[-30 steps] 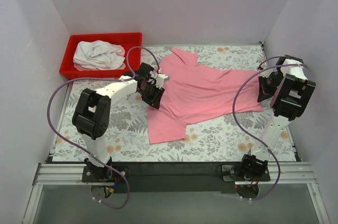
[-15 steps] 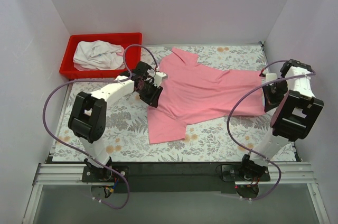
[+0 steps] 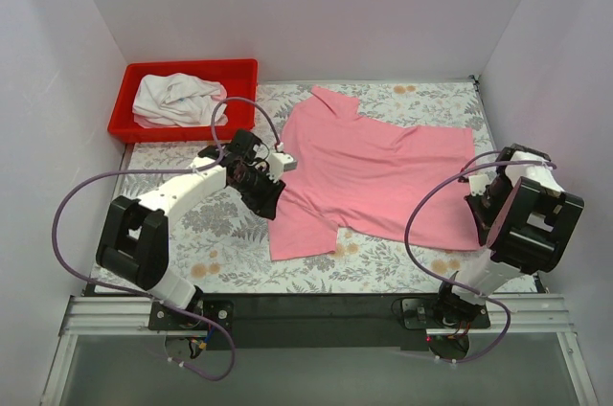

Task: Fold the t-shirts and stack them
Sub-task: Flatten the tshirt out

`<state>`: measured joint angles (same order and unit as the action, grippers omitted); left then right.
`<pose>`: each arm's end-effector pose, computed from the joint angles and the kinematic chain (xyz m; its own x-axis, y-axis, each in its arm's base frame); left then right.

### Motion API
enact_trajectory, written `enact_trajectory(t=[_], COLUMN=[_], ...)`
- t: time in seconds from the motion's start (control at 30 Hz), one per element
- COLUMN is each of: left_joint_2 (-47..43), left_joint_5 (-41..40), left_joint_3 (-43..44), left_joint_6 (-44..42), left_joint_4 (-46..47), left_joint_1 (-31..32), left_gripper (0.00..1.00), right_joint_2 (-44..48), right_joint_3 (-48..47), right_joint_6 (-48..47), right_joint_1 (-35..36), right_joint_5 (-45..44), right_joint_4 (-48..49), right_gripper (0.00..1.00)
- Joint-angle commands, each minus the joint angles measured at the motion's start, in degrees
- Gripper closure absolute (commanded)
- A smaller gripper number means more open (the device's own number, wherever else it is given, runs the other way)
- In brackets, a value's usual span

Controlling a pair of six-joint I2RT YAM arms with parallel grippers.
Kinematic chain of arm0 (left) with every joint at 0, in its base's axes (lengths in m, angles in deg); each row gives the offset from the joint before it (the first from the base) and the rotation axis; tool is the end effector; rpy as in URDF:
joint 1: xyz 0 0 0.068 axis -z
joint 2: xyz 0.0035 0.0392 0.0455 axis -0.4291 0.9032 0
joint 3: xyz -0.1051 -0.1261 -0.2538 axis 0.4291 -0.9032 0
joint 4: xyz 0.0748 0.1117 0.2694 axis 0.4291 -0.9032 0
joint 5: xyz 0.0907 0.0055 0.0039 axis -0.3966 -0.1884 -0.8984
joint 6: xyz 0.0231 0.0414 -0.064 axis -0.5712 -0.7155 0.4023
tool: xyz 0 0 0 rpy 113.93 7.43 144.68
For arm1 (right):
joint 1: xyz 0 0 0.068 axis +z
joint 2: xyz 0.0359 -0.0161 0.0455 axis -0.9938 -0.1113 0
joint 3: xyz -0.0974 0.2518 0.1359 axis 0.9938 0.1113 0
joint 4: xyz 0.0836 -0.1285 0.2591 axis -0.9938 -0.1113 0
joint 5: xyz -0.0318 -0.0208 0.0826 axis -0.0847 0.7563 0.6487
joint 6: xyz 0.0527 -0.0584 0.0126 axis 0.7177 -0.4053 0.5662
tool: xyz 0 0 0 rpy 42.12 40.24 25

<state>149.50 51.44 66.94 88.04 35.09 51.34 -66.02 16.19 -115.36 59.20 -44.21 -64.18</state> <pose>0.2916 -0.1774 0.1991 -0.9736 0.1816 -0.1384 0.2273 0.8290 -0.5110 0.2688 -0.1250 0.1651 -0.9604 -0.2528 0.1175 -0.2493 0.9674 0.0438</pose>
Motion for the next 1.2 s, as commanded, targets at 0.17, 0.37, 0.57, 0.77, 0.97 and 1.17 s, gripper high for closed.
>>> enact_trajectory(t=[0.17, 0.37, 0.57, 0.77, 0.97, 1.17], left_joint_2=[-4.1, -1.0, 0.2, -1.1, -4.2, -7.4], left_joint_5=[0.7, -4.5, -11.7, -15.8, -18.0, -13.8], left_joint_3=[-5.6, -7.7, -11.9, -14.8, -17.0, -15.6], left_joint_6=[-2.7, 0.8, 0.4, -1.0, -2.1, -2.9], left_joint_4=[4.3, 8.3, 8.0, 3.5, -3.6, -10.8], left_joint_1=[3.3, 6.6, 11.3, 15.5, 21.3, 22.5], left_gripper=[0.68, 0.70, 0.74, 0.76, 0.77, 0.78], right_joint_2=[-0.3, -1.9, -3.6, -3.2, -2.4, 0.8], right_joint_3=[3.3, 3.4, 3.0, 4.2, 4.9, 8.2], right_joint_6=[-0.7, -1.6, -2.3, -4.2, -6.9, -12.1], right_joint_1=[-0.3, -0.7, -1.3, -1.7, -2.8, -3.6], right_joint_5=[-2.1, -3.9, -4.1, -4.5, -6.2, -7.6], right_joint_4=[7.5, 10.5, 11.6, 12.2, 13.2, 14.5], right_gripper=[0.99, 0.99, 0.99, 0.99, 0.99, 0.99])
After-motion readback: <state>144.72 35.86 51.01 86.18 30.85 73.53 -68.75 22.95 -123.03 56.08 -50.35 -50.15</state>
